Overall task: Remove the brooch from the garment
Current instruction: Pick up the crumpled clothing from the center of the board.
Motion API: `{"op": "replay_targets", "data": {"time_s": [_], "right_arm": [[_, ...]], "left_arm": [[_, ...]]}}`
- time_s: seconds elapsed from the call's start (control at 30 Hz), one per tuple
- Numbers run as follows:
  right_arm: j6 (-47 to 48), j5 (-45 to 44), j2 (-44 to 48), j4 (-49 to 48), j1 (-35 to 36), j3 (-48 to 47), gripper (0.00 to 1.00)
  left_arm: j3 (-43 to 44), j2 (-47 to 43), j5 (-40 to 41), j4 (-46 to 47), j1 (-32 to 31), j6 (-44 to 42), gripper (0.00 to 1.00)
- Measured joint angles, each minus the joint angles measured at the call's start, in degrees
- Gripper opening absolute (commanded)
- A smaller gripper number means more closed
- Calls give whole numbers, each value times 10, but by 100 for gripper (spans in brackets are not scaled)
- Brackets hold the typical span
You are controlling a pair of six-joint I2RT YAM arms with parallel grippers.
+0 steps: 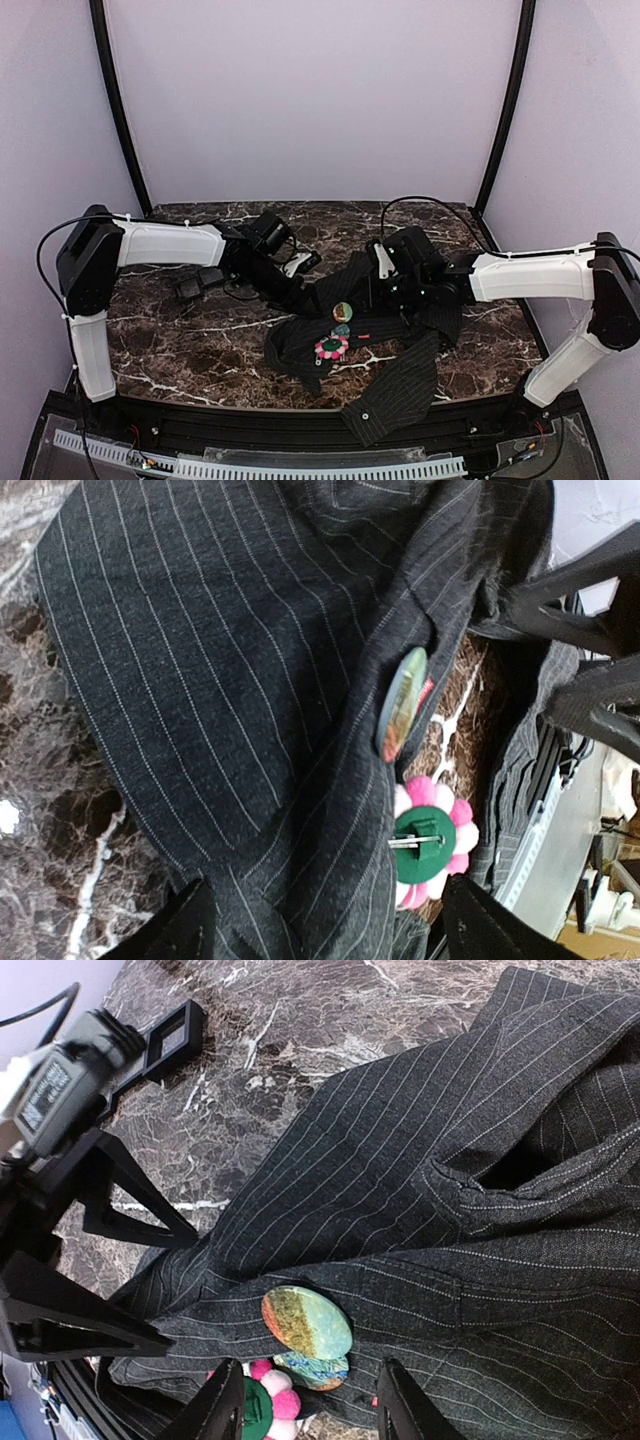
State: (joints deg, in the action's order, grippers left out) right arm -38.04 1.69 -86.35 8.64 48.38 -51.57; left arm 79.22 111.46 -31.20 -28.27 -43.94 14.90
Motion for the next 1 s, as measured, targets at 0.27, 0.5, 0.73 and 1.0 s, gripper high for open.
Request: {"op": "replay_targets", "data": {"time_s": [0.27,0.5,0.73,1.0], "right_arm": [[-2,0,-5,-6,0,0,42],[-4,4,-12,-14,0,0,40],[-6,12,-12,-14,0,0,39],[-18,18,-12,-16,2,1,37]], "left_arm": [[22,28,-16,22,-2,4,46],[37,57,-31,30,-10,5,45],[59,85,-41,35,-15,10,19],[61,89,-82,50,-16,21,1]]}}
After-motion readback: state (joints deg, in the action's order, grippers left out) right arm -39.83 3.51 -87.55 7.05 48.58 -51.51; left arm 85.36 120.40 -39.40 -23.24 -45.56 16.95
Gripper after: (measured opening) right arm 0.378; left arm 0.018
